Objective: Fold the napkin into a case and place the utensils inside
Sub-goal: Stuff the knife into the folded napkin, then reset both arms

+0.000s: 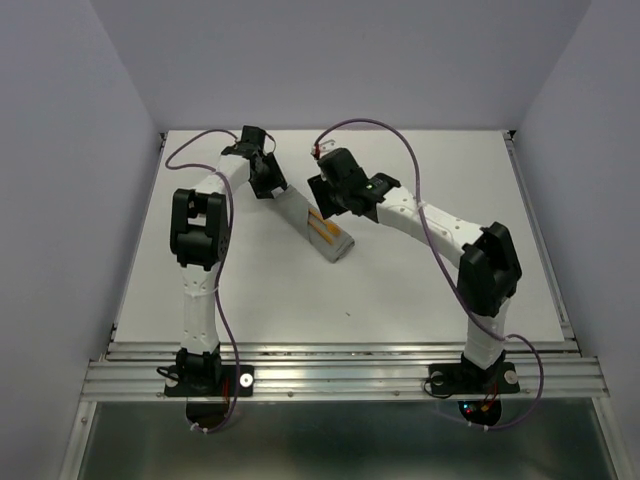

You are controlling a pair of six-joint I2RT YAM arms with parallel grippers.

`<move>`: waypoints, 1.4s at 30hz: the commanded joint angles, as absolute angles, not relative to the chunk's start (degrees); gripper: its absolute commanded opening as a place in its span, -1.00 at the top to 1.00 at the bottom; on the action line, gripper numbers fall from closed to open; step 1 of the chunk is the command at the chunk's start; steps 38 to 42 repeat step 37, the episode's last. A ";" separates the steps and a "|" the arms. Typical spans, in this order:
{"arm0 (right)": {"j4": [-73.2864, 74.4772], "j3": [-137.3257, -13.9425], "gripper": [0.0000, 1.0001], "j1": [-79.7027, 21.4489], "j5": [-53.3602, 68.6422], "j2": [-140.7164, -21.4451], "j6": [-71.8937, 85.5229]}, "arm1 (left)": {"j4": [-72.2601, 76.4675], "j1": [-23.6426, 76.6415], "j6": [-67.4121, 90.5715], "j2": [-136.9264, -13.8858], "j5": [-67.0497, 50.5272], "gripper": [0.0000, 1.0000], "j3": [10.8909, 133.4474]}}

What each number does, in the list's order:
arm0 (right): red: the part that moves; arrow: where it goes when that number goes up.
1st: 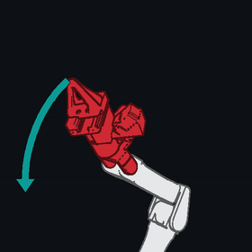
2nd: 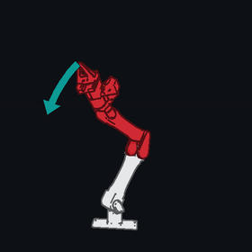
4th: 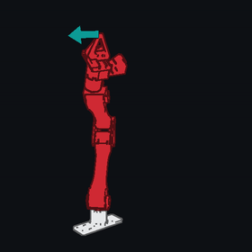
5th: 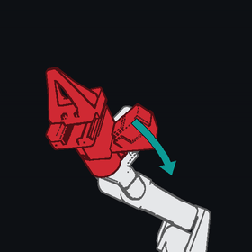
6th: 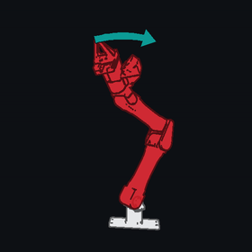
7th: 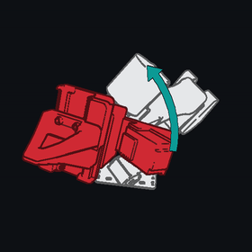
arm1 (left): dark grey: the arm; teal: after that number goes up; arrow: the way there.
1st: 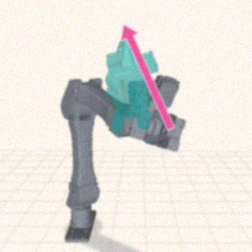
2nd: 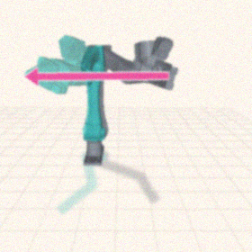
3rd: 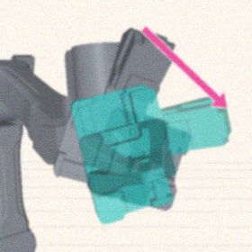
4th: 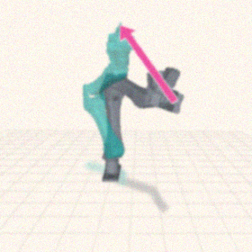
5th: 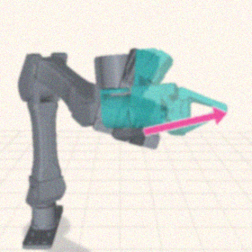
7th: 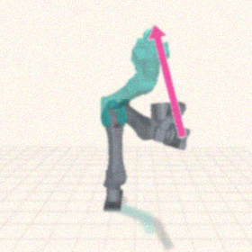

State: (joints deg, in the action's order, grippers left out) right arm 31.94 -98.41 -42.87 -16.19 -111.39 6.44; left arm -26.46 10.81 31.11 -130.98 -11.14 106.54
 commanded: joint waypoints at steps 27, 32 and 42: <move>14.41 -60.91 -1.00 -28.56 -32.43 -79.90 34.27 | -21.45 11.43 19.52 -83.16 -1.75 -0.18 76.21; 15.29 -57.31 -1.00 -28.56 -34.89 -76.21 36.12 | -19.78 11.43 18.55 -75.33 -2.02 -0.22 71.20; 15.20 -53.18 -1.00 -28.56 -37.97 -72.60 37.26 | -18.11 11.43 18.11 -68.74 -1.14 -0.25 69.52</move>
